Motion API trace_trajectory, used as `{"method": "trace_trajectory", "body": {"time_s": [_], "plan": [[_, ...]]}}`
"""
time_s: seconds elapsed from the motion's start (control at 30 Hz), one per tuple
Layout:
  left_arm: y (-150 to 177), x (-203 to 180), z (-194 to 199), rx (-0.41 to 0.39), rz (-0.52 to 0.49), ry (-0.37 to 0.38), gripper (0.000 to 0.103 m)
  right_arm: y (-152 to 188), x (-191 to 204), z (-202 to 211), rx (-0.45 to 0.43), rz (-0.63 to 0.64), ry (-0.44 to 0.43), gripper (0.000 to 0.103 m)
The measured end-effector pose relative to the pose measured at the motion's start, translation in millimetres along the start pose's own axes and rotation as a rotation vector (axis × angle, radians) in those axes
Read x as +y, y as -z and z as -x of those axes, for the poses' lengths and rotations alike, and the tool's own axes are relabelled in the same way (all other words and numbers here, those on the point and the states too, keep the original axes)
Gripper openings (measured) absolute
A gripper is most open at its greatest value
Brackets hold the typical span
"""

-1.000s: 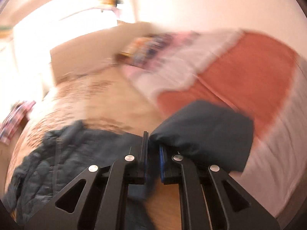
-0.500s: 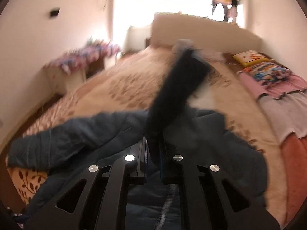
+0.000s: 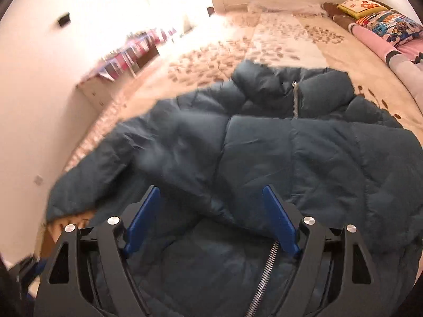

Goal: Fold large clothes

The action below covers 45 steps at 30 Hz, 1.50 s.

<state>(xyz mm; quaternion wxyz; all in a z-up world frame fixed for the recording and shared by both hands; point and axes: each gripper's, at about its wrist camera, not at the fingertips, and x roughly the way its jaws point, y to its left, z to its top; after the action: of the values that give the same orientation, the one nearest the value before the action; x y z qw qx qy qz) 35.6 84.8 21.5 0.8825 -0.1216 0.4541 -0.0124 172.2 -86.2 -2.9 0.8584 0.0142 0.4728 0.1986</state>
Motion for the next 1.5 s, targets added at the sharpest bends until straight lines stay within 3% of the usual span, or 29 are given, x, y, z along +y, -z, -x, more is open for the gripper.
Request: {"method": "trace_trajectory", "body": {"time_s": [0.13, 0.23, 0.5, 0.6, 0.7, 0.8, 0.9, 1.0, 1.13, 1.33, 1.5], "plan": [[-41, -9, -13, -0.027, 0.014, 0.035, 0.071, 8, -17, 30, -0.023, -0.044, -0.043, 0.078], [-71, -15, -36, -0.028, 0.027, 0.048, 0.071, 25, -33, 53, -0.041, -0.068, -0.018, 0.078], [-117, -25, -122, 0.103, 0.131, 0.009, 0.068, 99, -95, 97, -0.004, -0.167, 0.104, 0.078], [-118, -34, -143, 0.14, 0.125, -0.001, 0.024, 118, -116, 103, 0.013, -0.234, 0.128, 0.078], [-119, -42, -139, 0.111, 0.102, -0.027, 0.013, 129, -131, 106, 0.024, -0.286, 0.152, 0.078], [-121, -38, -122, 0.063, 0.109, -0.02, 0.011, 134, -138, 109, 0.022, -0.305, 0.16, 0.078], [-118, -34, -127, 0.089, 0.125, -0.031, 0.011, 137, -142, 106, 0.026, -0.316, 0.157, 0.078], [-113, -35, -137, 0.115, 0.105, -0.063, 0.019, 138, -142, 104, 0.036, -0.333, 0.138, 0.078], [-111, -28, -136, 0.105, 0.118, -0.096, 0.044, 137, -138, 106, 0.04, -0.309, 0.138, 0.078], [-101, -7, -99, 0.052, 0.177, -0.044, 0.055, 138, -127, 108, 0.042, -0.302, 0.127, 0.078], [-73, 33, -56, 0.01, 0.237, -0.043, 0.059, 139, -112, 111, 0.042, -0.268, 0.115, 0.078]]}}
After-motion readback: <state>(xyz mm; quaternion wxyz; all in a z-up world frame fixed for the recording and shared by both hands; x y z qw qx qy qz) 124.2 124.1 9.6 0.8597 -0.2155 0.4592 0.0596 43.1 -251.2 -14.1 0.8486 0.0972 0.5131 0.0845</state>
